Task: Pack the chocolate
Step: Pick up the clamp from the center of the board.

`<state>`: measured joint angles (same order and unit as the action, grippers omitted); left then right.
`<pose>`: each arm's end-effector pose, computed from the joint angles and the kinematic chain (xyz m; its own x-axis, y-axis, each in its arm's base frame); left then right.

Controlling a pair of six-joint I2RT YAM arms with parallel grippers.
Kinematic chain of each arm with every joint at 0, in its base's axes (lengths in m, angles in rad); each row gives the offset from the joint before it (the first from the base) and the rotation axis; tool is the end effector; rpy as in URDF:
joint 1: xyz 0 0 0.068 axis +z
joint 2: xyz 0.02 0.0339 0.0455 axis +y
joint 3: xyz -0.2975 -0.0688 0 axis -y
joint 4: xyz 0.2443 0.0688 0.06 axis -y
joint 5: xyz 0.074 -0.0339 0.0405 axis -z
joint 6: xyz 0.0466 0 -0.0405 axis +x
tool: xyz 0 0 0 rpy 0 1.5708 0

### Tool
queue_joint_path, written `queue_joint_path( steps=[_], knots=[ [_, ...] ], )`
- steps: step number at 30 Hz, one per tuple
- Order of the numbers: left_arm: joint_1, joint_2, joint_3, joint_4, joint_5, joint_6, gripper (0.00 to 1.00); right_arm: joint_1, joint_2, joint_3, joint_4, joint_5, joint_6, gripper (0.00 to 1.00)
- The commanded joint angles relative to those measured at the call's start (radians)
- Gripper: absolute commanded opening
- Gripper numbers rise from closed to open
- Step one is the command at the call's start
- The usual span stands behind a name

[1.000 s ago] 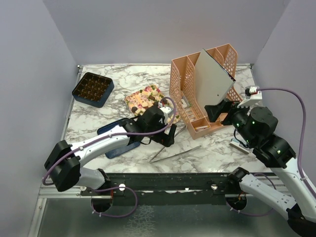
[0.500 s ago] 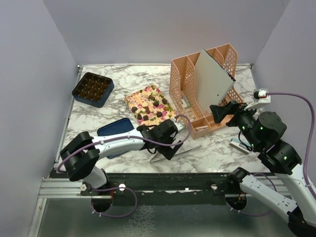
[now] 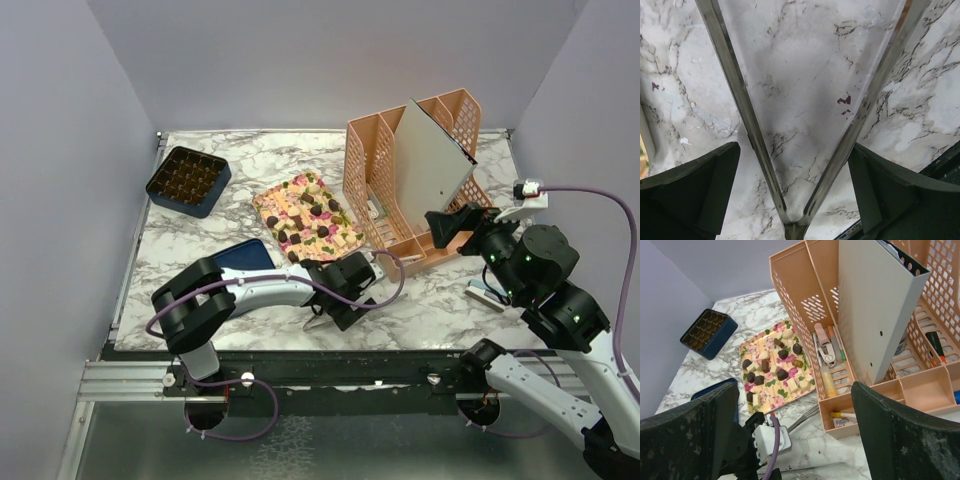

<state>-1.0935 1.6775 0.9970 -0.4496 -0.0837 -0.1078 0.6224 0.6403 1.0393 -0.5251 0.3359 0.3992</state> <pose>0.1554 -0.2919 0.1933 -0.5065 0.7461 -0.4322 0.8190 0.5730 0.0293 0.0904 0.0460 0.4266 -0.2048 0.3047 -0.9302 -0.2226 0.9109 0.3474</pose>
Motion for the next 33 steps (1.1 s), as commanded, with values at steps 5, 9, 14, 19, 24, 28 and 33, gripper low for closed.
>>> queue_joint_path(
  steps=[5, 9, 14, 19, 24, 28, 33],
  knots=[
    [-0.005, 0.066, 0.040, 0.032, -0.002, 0.077, 0.89, 0.002, -0.028, 0.016, -0.029, 0.059, -0.010, 1.00],
    [-0.005, 0.079, 0.038, 0.032, 0.024, 0.070, 0.84, 0.002, -0.036, 0.012, -0.028, 0.067, -0.009, 1.00],
    [-0.005, 0.067, 0.029, 0.031, 0.032, 0.056, 0.77, 0.002, -0.032, 0.009, -0.023, 0.066, -0.008, 1.00],
    [-0.005, 0.034, 0.008, 0.027, 0.013, 0.034, 0.71, 0.002, -0.033, 0.002, -0.024, 0.063, -0.001, 1.00],
    [-0.005, -0.016, 0.008, 0.020, 0.009, 0.010, 0.69, 0.003, -0.035, -0.010, -0.022, 0.055, 0.019, 1.00],
    [-0.005, -0.074, 0.012, 0.019, 0.007, -0.002, 0.69, 0.002, -0.030, -0.026, -0.023, 0.051, 0.031, 1.00],
    [-0.005, -0.156, 0.017, 0.014, -0.010, -0.018, 0.66, 0.002, -0.028, -0.033, -0.021, 0.042, 0.057, 0.99]
  ],
)
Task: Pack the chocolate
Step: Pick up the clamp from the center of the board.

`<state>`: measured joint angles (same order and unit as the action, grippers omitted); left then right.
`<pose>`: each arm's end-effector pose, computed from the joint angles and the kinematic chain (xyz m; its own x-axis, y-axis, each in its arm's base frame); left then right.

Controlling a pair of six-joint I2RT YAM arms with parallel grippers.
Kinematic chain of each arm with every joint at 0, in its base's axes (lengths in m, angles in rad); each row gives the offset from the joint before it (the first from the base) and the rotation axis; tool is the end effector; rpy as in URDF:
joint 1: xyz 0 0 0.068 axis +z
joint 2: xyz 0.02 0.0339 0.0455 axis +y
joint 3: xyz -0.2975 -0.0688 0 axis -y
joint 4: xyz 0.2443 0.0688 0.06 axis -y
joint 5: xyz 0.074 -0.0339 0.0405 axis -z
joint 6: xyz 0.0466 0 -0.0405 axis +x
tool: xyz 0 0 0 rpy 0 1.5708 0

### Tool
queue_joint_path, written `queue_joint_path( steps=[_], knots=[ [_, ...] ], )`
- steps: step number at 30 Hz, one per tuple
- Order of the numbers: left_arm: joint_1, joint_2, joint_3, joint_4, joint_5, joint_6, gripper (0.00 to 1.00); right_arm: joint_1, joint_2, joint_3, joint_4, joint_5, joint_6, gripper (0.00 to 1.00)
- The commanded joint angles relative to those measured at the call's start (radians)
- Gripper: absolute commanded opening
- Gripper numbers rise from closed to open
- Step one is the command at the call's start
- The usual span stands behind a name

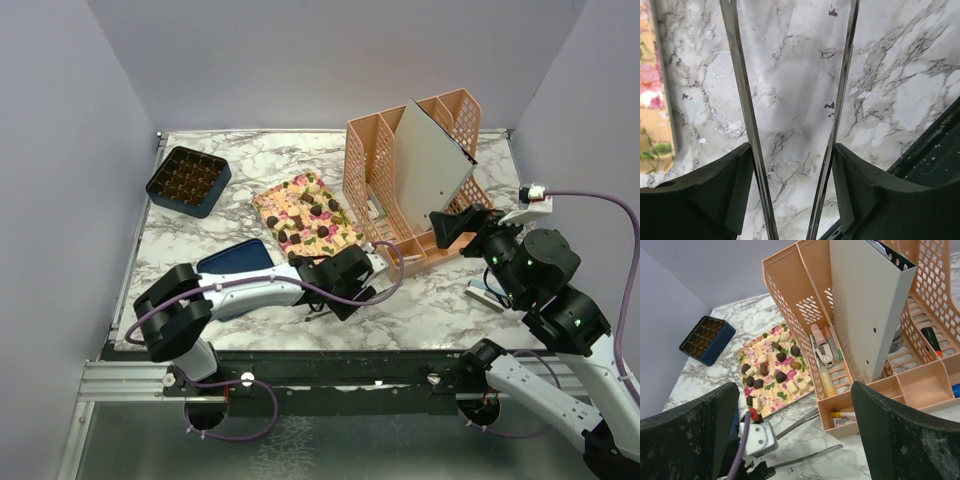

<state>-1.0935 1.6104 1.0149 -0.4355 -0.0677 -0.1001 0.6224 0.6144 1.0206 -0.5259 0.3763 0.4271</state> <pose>0.1542 -0.2913 0.2200 -0.4791 0.7092 -0.5172 0.8265 0.5629 0.0064 0.0865 0.0410 0.4226 -0.1901 0.3378 -0.9218 -0.1835 0.9102 0.3713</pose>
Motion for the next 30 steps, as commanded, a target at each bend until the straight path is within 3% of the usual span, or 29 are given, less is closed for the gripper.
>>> queue_joint_path(
  steps=[1, 10, 23, 30],
  knots=[
    [-0.005, -0.106, 0.000, 0.000, -0.030, -0.029, 0.66, 0.002, -0.002, -0.018, -0.018, 0.000, 0.038, 0.99],
    [-0.004, -0.266, 0.018, 0.006, -0.077, -0.068, 0.64, 0.002, 0.010, -0.050, -0.003, -0.045, 0.086, 0.99],
    [0.021, -0.429, 0.067, -0.091, -0.278, -0.242, 0.61, 0.002, -0.004, -0.047, -0.012, -0.042, 0.085, 0.98],
    [0.144, -0.416, 0.052, -0.157, -0.278, -0.303, 0.58, 0.002, -0.002, -0.057, 0.004, -0.062, 0.086, 0.98]
  ],
)
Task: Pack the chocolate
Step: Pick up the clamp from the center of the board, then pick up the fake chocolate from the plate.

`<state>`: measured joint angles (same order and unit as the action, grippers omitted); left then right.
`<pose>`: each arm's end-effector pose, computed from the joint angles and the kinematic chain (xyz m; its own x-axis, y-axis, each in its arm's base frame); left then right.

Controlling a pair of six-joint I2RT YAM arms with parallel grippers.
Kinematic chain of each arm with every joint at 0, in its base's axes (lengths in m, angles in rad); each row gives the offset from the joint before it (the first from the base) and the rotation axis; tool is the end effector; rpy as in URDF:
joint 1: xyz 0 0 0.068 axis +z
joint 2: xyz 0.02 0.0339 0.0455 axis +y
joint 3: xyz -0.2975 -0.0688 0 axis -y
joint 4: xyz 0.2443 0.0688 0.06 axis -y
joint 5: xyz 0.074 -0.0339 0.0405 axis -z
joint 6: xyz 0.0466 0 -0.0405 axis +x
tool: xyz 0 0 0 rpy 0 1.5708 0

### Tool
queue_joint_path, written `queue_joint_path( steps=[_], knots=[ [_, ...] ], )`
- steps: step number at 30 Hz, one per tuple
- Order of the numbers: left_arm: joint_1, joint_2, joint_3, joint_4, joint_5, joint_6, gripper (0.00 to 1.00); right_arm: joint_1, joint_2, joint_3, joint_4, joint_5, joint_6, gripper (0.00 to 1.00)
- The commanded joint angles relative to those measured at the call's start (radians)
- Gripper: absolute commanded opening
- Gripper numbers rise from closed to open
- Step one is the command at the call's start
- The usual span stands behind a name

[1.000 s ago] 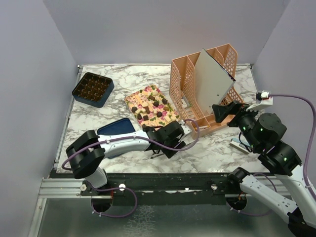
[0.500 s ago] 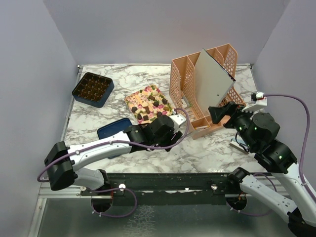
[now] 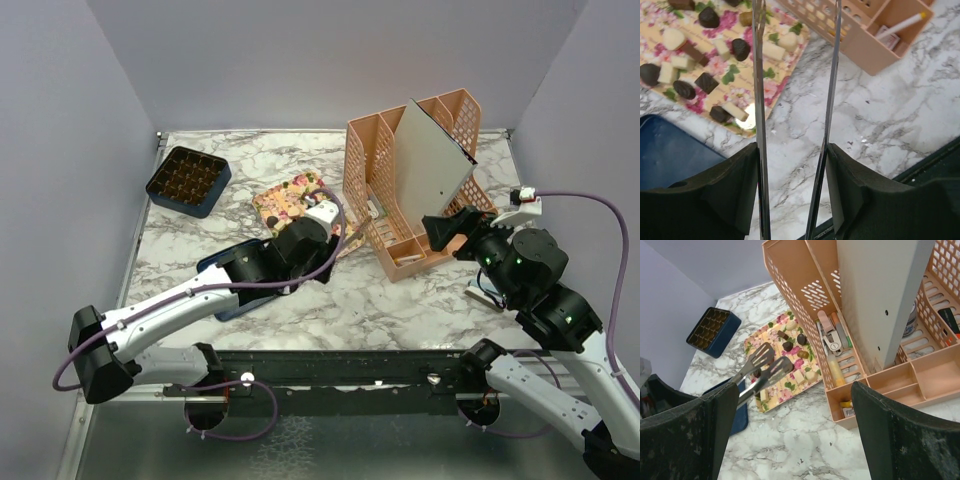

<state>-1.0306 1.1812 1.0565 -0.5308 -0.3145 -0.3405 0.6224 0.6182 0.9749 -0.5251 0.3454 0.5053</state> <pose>0.1413 -0.2076 0.3457 -0.5257 0.2592 -0.8102 0.5451 0.8338 -0.0870 0.0918 0.0465 0.4077 -0.2534 0.3788 -0.8901 -0.1768 0.8865 0.4276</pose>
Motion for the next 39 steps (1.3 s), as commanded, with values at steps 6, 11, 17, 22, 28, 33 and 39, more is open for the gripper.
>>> queue_joint_path(
  steps=[6, 11, 17, 22, 28, 33, 39],
  knots=[
    [0.254, 0.047, -0.009, -0.085, 0.053, -0.085, 0.54, 0.002, 0.007, -0.009, 0.013, -0.101, -0.015, 0.98],
    [0.321, 0.078, 0.001, -0.126, 0.044, -0.064, 0.54, 0.002, 0.003, -0.011, 0.001, -0.081, -0.019, 0.98],
    [0.368, 0.093, -0.006, -0.132, 0.064, -0.056, 0.54, 0.002, -0.005, -0.013, 0.002, -0.074, -0.022, 0.98],
    [0.385, 0.098, -0.015, -0.143, 0.063, -0.055, 0.53, 0.003, -0.013, -0.017, -0.006, -0.070, -0.024, 0.98],
    [0.394, 0.107, -0.010, -0.164, 0.047, -0.048, 0.48, 0.002, -0.018, -0.011, -0.013, -0.056, -0.028, 0.98],
    [0.395, 0.123, -0.006, -0.169, 0.038, -0.025, 0.46, 0.003, -0.015, -0.010, -0.012, -0.055, -0.030, 0.98],
    [0.394, 0.154, 0.015, -0.188, -0.010, 0.012, 0.46, 0.002, -0.012, -0.017, -0.009, -0.054, -0.025, 0.98]
  ],
)
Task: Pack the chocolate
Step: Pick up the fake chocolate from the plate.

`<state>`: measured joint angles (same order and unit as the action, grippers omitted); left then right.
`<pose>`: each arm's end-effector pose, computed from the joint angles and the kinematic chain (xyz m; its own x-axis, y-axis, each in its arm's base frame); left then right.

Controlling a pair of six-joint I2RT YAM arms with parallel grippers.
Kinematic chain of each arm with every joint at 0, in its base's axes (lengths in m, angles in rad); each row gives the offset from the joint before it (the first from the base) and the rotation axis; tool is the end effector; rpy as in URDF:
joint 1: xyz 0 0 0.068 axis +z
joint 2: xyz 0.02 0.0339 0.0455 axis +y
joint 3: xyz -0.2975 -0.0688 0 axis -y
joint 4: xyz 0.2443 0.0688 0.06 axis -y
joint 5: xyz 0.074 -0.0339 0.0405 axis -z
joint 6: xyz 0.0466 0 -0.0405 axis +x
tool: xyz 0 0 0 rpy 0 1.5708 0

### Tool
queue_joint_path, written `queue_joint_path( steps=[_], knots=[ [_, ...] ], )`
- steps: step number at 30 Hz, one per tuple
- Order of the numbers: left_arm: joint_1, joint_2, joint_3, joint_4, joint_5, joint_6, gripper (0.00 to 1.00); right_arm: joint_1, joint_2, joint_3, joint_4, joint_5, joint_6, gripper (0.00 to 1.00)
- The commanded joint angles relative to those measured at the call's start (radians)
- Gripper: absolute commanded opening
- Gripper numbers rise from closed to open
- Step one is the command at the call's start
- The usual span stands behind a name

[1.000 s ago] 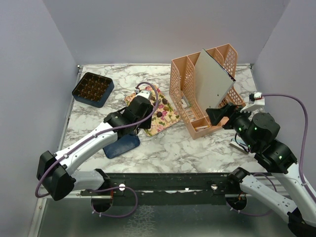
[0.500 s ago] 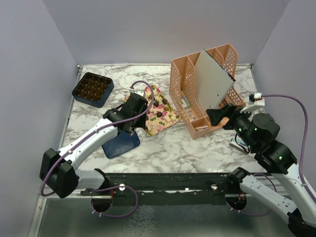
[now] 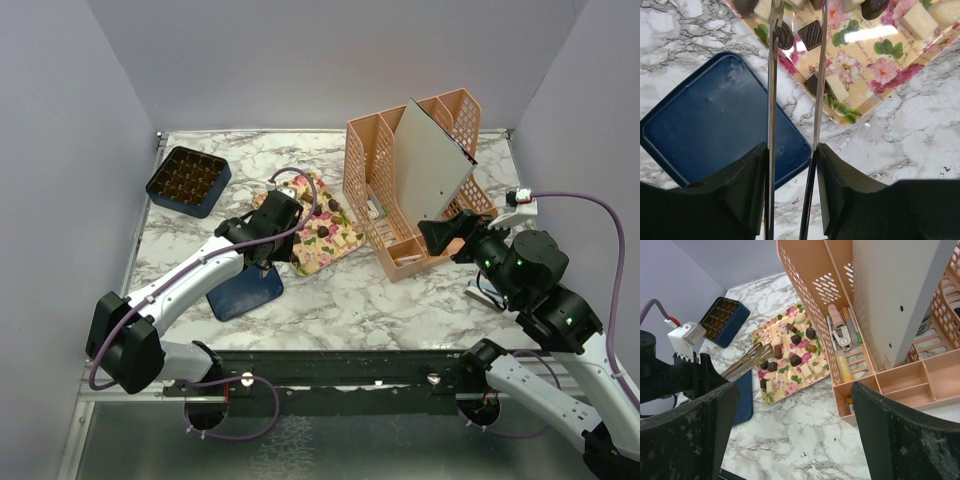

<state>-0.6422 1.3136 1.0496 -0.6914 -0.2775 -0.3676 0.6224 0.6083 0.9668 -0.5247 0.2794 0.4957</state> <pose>0.2194 -0.1481 0.2984 -0.7717 0.1456 -0.6191 0.1844 0.9829 0.0013 0.0893 0.0483 0.4058 -0.2797 0.3620 -0.8892 -0.2346 0.8723 0.4290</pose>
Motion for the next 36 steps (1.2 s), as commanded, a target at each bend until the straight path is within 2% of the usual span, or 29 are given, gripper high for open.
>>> queue_joint_path(
  steps=[1, 14, 29, 36],
  knots=[
    [0.006, 0.025, 0.030, -0.029, -0.056, 0.043, 0.46, 0.002, -0.002, -0.008, -0.008, 0.012, -0.016, 0.98],
    [0.006, 0.103, 0.068, -0.019, -0.096, 0.081, 0.46, 0.002, 0.004, -0.013, -0.010, 0.022, -0.014, 0.98],
    [0.006, 0.150, 0.073, 0.033, -0.055, 0.113, 0.46, 0.002, 0.000, -0.021, -0.013, 0.035, -0.023, 0.98],
    [0.006, 0.129, 0.081, 0.031, -0.007, 0.115, 0.42, 0.002, -0.003, -0.025, -0.012, 0.041, -0.026, 0.98]
  ],
)
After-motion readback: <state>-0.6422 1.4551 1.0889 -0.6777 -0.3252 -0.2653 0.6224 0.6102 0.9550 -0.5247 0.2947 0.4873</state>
